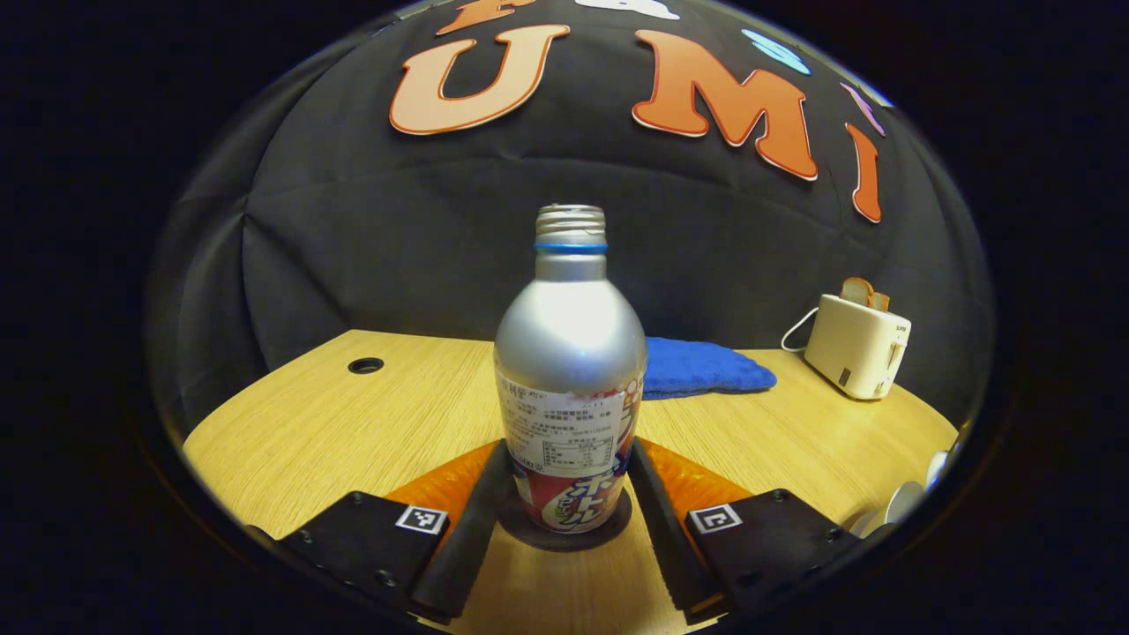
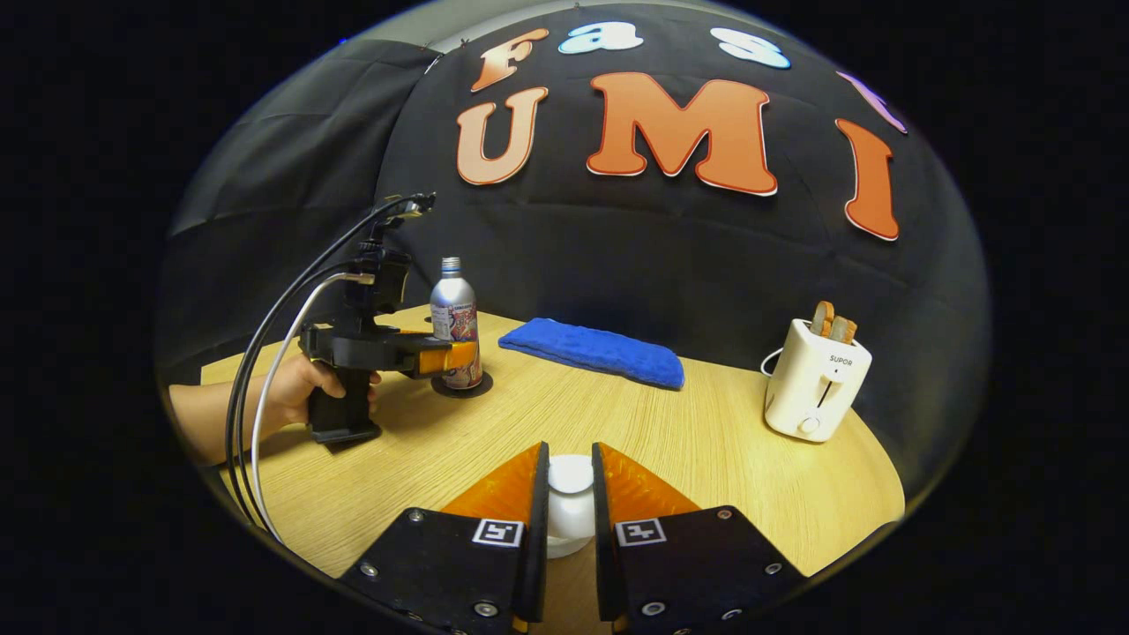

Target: Open the teacup lid with one hand, grasp the water bottle and pour water into the teacup with the other hand; after pouring, place the water bottle on the coaster and then close the teacup lid.

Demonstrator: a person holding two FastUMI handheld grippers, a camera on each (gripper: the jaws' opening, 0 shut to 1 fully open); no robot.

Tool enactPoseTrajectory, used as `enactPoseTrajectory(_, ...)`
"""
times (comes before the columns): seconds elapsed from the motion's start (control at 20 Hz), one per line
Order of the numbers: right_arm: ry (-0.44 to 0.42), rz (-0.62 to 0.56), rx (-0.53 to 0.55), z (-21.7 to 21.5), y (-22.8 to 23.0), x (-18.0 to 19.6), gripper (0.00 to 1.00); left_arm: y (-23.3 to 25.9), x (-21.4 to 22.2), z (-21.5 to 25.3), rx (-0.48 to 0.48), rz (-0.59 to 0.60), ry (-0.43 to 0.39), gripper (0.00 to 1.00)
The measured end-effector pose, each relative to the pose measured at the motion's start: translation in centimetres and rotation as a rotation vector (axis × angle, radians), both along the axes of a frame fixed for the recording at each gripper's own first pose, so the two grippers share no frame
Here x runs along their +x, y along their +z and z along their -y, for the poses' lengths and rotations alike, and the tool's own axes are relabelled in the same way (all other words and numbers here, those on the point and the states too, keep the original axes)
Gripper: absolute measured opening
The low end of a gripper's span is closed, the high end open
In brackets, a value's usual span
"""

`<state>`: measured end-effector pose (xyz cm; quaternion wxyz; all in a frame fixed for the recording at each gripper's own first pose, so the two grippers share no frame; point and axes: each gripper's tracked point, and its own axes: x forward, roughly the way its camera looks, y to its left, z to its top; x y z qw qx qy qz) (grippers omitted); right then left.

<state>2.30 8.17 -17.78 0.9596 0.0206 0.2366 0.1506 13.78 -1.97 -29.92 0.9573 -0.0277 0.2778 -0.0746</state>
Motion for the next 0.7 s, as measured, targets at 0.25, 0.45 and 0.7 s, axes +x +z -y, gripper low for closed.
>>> enactPoseTrajectory(0.25,0.014,-0.019,0.002,-0.9,-0.7,-0.1,0.24,0.1,-1.1,0.9,-0.017,-0.050,-0.030,0.90)
enactPoseTrajectory(0.45,0.021,-0.040,-0.013,-1.5,-1.8,-0.1,0.24,1.1,-3.1,0.2,-0.033,-0.057,-0.022,0.98)
enactPoseTrajectory(0.7,0.024,-0.048,0.009,-1.9,-2.6,-0.1,0.24,2.1,-5.5,0.2,-0.040,-0.048,-0.035,0.98)
